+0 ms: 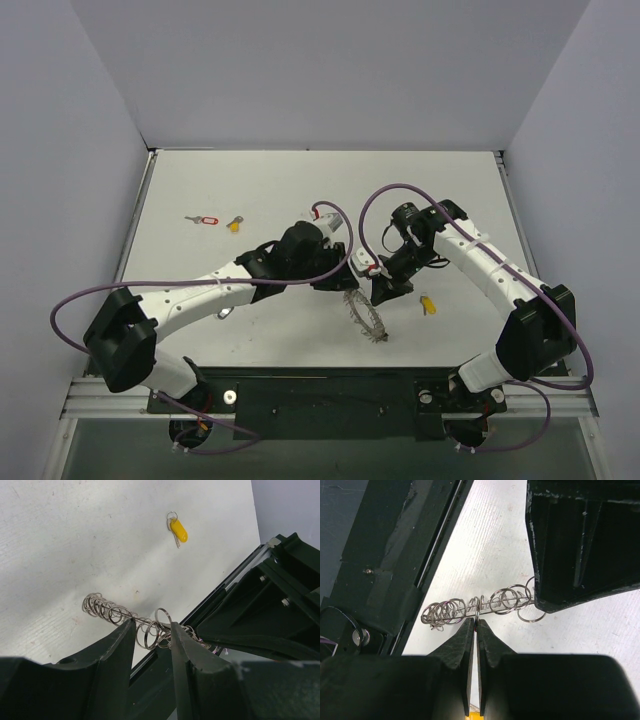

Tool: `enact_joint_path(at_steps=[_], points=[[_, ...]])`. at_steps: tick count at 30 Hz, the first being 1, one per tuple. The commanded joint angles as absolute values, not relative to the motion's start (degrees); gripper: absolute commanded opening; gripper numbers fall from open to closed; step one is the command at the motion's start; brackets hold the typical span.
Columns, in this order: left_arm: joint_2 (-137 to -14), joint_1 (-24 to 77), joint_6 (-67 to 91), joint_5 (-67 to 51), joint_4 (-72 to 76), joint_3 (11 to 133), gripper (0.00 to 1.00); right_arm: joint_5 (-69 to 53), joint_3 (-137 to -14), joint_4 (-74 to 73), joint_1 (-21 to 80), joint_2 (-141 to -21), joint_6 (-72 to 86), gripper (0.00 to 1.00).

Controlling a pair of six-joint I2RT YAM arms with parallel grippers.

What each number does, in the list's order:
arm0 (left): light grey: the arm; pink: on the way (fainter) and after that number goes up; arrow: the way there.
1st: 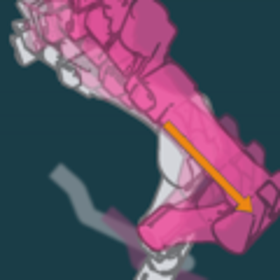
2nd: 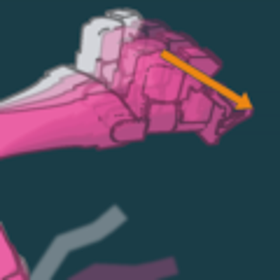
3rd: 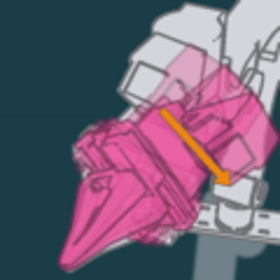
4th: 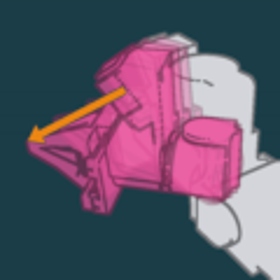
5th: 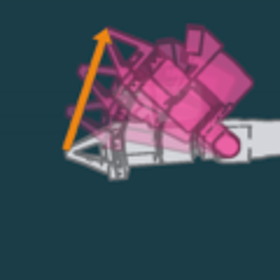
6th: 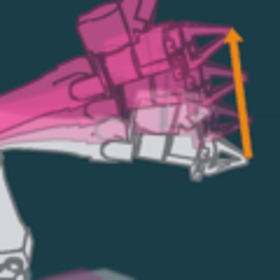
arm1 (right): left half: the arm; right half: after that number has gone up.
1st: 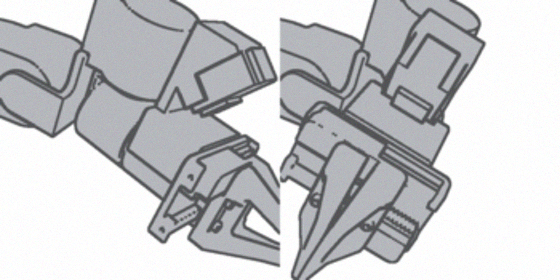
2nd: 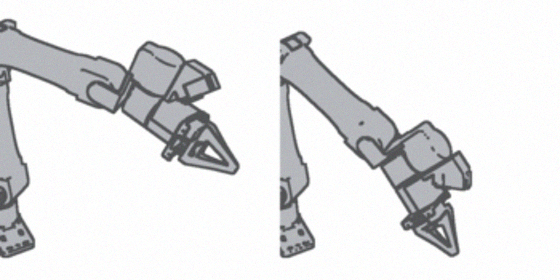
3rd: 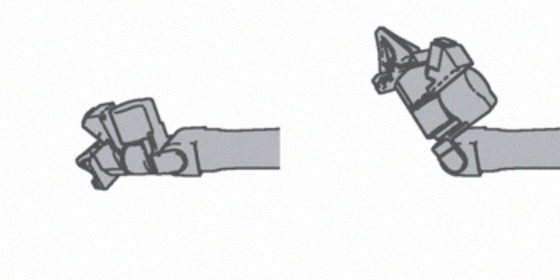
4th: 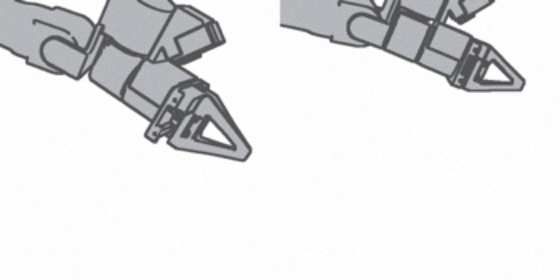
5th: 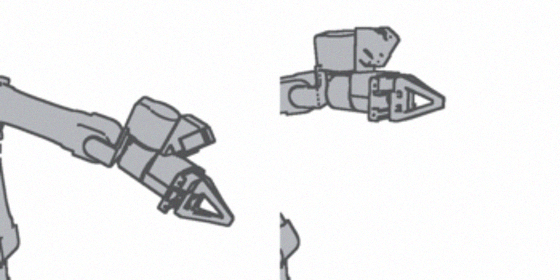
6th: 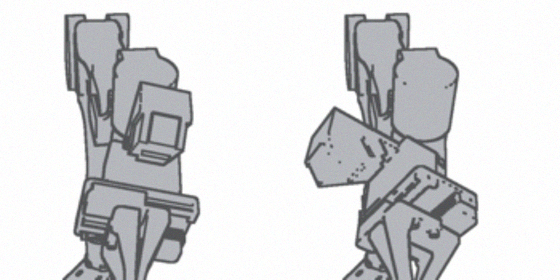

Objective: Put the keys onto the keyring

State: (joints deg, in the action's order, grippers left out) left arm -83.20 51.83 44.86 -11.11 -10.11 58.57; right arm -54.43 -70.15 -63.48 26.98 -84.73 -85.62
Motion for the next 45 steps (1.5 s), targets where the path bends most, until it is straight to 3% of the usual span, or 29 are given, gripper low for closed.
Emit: enact_joint_path(at_steps=[1,9,22,38,45], points=[[-81.74,52.03,44.83,-11.52,-9.58,61.09,0.44,-57.83,-69.87,-66.62,26.63,-82.88,-87.01,0.00],[-76.12,49.84,44.91,-12.65,-3.80,54.24,0.45,-58.01,-69.87,-66.62,26.72,-82.71,-87.01,0.00],[-79.72,48.25,52.03,-21.00,9.83,49.75,0.45,-58.18,-69.79,-66.53,26.72,-82.70,-87.10,0.00],[-82.27,48.08,50.19,-20.57,4.75,50.19,0.41,-58.27,-69.78,-66.62,26.63,-82.70,-87.19,0.00],[-82.97,48.08,50.10,-21.44,4.48,50.98,0.33,-58.18,-69.70,-66.62,26.63,-82.79,-87.19,0.00]])
